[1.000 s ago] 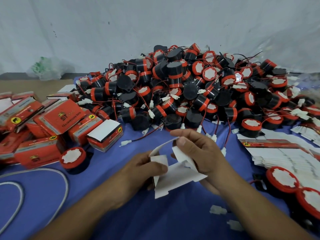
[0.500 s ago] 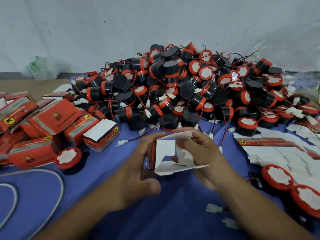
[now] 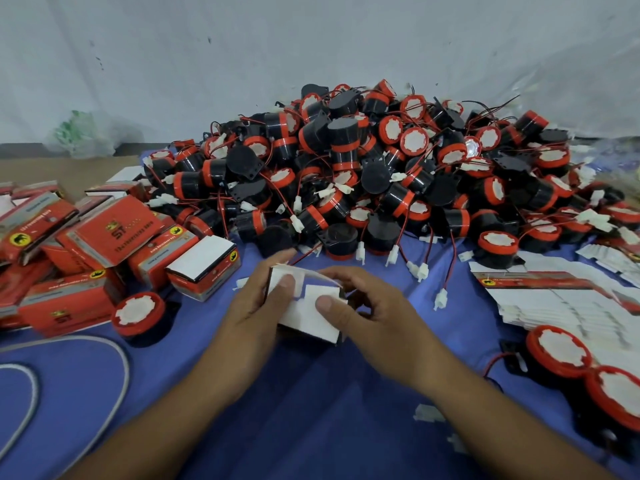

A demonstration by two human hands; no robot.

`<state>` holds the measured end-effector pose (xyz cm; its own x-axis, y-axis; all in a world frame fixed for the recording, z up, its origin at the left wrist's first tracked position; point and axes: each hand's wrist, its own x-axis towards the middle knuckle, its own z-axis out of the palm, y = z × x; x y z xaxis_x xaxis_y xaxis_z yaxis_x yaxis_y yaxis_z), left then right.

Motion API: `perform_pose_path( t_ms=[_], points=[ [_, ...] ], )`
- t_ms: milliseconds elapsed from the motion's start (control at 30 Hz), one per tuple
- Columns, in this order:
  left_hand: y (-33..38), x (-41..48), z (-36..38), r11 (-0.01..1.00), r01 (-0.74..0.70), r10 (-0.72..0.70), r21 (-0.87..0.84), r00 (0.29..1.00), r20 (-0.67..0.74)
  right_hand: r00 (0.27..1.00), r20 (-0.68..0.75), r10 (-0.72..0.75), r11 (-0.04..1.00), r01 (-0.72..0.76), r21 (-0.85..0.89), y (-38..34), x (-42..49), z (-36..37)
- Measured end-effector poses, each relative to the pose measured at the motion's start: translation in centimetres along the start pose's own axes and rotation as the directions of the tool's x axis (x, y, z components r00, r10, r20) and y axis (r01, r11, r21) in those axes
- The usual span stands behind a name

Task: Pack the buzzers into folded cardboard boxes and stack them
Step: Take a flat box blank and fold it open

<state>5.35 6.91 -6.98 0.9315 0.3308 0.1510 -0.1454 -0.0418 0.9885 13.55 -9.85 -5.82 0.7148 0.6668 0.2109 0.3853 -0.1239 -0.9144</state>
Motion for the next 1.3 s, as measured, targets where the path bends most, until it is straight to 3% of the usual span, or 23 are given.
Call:
perform_pose_path(
  t_ms=[67, 200, 333, 433, 533, 600, 700, 867, 1067, 1167, 1300],
  points=[
    [-0.1, -0.3, 0.2, 0.962, -0.072, 0.087, 0.265, 0.995, -0.047, 0.999, -0.041, 0.036, 0.982, -0.027, 0.185, -0.2, 0.0, 0.1],
    [0.1, -1.3, 1.2, 0.852, -0.238, 0.234, 0.467, 0.970, 0.068, 0.993, -0.017, 0.121, 0.878, -0.099, 0.467, -0.2, 0.3, 0.1],
    [0.7, -1.5, 0.8, 0.681, -0.375, 0.461, 0.629, 0.887, 0.030, 0.992, 0.118, 0.050, 0.882, -0.100, 0.461, 0.1, 0.0, 0.5],
    [1.3, -1.1, 0.5, 0.667, -0.450, 0.518, 0.594, 0.853, 0.064, 0.996, 0.084, 0.017, 0.972, -0.036, 0.232, -0.2, 0.0, 0.2],
    [1.6, -0.9, 0.4, 0.590, -0.471, 0.520, 0.656, 0.843, 0.138, 0.988, 0.053, 0.143, 0.925, -0.152, 0.347, -0.1, 0.0, -0.5],
    [1.7, -1.1, 0.5, 0.499, -0.496, 0.531, 0.711, 0.823, 0.201, 0.993, 0.025, 0.112, 0.902, -0.112, 0.417, -0.5, 0.1, -0.6],
    [1.7, -1.1, 0.6, 0.452, -0.519, 0.536, 0.725, 0.808, 0.244, 0.981, 0.124, 0.151, 0.848, -0.193, 0.494, -0.5, 0.0, -0.6],
    [1.7, -1.4, 0.7, 0.484, -0.517, 0.514, 0.706, 0.821, 0.249, 0.994, 0.071, 0.078, 0.927, -0.099, 0.363, -1.2, -0.1, -0.1],
    [1.6, -1.3, 1.3, 0.547, -0.497, 0.593, 0.673, 0.798, 0.107, 0.993, 0.110, -0.042, 0.970, 0.014, 0.241, -0.8, -0.6, 1.2],
    [1.6, -1.2, 1.3, 0.531, -0.522, 0.609, 0.667, 0.783, 0.127, 0.994, 0.100, -0.032, 0.968, 0.006, 0.250, -0.7, -0.4, 1.0],
    [1.4, -1.2, 1.4, 0.492, -0.539, 0.617, 0.684, 0.770, 0.162, 0.999, 0.035, -0.042, 0.992, 0.038, 0.117, -0.4, -0.5, 1.1]
  ],
)
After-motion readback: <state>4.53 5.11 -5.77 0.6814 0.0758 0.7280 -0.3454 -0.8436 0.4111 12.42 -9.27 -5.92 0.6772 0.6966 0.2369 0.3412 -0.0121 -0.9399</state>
